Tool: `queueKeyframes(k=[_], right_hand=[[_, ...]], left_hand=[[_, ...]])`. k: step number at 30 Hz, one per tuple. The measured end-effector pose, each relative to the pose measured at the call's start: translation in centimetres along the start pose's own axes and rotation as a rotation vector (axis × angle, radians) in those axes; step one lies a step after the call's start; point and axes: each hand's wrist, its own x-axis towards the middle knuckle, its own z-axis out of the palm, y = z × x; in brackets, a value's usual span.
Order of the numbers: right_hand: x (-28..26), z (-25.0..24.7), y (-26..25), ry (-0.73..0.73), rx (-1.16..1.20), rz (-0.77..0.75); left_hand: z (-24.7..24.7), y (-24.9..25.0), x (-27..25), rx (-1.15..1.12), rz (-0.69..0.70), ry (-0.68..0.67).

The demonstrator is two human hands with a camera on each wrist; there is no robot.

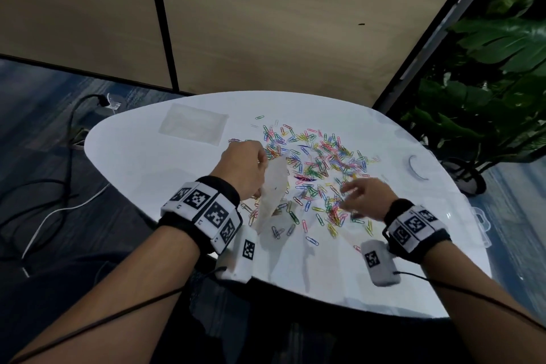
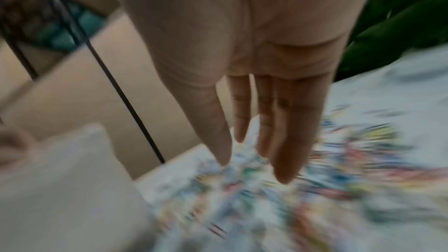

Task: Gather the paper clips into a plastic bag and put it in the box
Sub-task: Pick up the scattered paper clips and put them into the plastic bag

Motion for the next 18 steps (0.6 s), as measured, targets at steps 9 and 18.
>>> queueKeyframes(k=[9, 18], right_hand=[[0.5, 6.6, 8.6, 0.053, -0.356, 0.16], [3.7, 8.5, 4.9, 0.213, -0.383, -0.129]], left_hand=[[0.0, 0.6, -0.2, 0.083, 0.001, -0.04], [0.0, 0.1, 0.1, 0.127, -0.006, -0.044]])
